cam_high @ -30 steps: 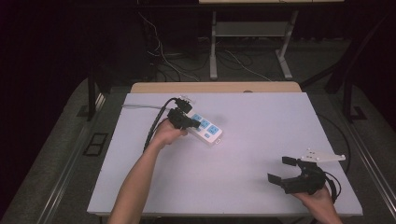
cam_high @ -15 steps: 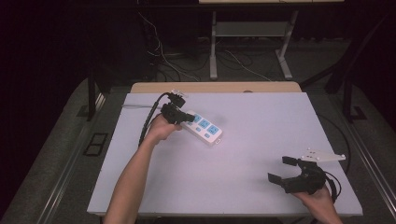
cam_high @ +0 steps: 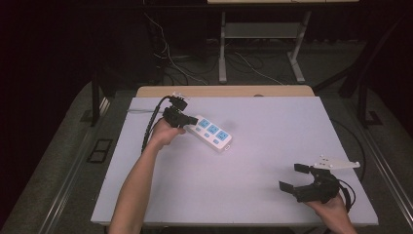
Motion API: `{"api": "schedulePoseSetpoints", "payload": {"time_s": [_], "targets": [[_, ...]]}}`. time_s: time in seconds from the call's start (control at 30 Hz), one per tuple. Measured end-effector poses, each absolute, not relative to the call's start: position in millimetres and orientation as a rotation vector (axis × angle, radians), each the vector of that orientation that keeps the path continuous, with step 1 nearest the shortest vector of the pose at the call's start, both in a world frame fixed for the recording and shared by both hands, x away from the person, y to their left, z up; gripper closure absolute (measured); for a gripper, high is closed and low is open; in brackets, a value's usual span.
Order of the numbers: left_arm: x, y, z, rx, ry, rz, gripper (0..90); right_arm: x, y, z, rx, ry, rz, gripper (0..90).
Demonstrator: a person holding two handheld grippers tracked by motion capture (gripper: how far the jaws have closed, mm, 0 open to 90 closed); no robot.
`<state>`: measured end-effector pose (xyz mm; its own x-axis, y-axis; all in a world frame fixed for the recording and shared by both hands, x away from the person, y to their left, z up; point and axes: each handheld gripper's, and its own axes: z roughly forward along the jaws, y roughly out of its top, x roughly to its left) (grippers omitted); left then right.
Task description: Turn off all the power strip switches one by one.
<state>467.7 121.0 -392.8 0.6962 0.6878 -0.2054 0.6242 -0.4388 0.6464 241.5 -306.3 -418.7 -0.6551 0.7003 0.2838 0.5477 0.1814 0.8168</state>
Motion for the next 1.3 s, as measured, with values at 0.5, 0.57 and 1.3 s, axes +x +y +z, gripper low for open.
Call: {"api": "schedulePoseSetpoints", "payload": {"time_s": [0.5, 0.57, 1.3], "targets": [[470.7, 118.0, -403.5, 2.204, 0.999, 0.107, 89.1, 240.9, -306.2, -418.8, 1.218, 2.294, 1.472, 1.0], [470.6, 117.9, -404.9, 2.203, 1.002, 0.107, 89.1, 241.0, -306.1, -418.8, 1.217, 2.294, 1.471, 0.9], [470.1, 113.9, -416.0, 2.192, 1.001, 0.083, 89.1, 241.0, -304.8, -419.3, 1.214, 2.302, 1.463, 1.0]]}}
